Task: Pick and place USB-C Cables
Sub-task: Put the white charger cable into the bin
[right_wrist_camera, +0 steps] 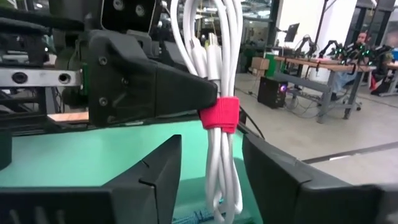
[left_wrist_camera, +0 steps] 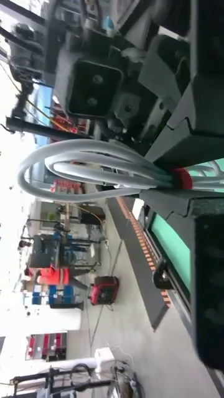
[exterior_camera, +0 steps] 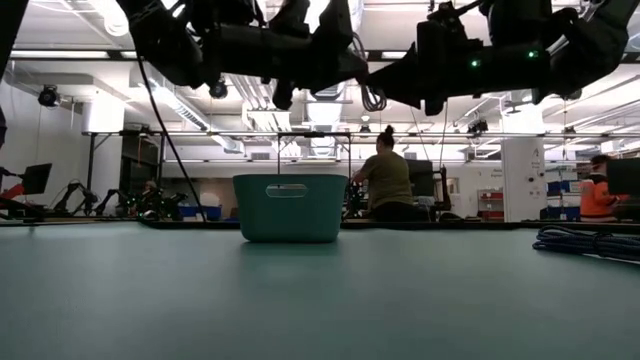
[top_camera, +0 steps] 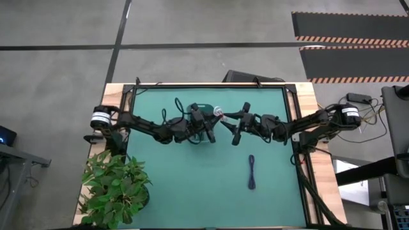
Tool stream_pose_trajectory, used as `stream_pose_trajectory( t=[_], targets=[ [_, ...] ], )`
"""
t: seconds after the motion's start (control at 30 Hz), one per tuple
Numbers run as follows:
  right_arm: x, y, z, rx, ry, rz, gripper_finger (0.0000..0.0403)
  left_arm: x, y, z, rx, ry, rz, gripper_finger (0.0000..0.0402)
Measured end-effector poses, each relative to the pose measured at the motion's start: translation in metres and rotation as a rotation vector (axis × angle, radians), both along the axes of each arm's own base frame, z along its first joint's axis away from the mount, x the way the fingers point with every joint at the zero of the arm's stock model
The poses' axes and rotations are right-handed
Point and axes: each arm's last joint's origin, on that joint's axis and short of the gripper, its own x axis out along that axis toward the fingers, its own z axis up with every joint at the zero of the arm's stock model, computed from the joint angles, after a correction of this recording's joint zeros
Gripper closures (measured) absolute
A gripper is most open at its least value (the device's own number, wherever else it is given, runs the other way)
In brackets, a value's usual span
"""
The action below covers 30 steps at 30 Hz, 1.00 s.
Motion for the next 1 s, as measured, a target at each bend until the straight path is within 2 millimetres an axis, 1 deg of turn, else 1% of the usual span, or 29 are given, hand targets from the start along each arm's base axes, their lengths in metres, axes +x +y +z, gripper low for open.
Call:
stream_pose_trajectory(
  t=[0.1,0.27,0.5,0.57,0.73,0.9,1.0],
  targets=[
    [-0.005,0.000,0.005,0.016,0.016,0.000,0.0237,-0.001,0.001,0.002,-0.007,0.059,0.032,0.0366],
    [-0.016,0.001,0.014,0.022,0.083,-0.009,0.0239,-0.007,0.004,0.005,-0.084,0.132,0.083,0.0366],
    [-0.041,0.001,0.029,0.030,0.166,-0.059,0.0243,-0.019,0.008,0.010,-0.217,0.205,0.107,0.0366],
    [-0.049,0.002,0.034,0.036,0.176,-0.060,0.0243,-0.023,0.010,0.015,-0.273,0.202,0.118,0.0366],
    [-0.068,0.003,0.043,0.041,0.196,-0.061,0.0249,-0.032,0.019,0.018,-0.390,0.252,0.175,0.0366],
    [-0.082,0.004,0.046,0.060,0.231,-0.063,0.0257,-0.033,0.027,0.031,-0.482,0.309,0.232,0.0366],
    [-0.088,0.004,0.045,0.080,0.255,-0.063,0.0261,-0.032,0.030,0.040,-0.500,0.368,0.256,0.0366]
  ],
)
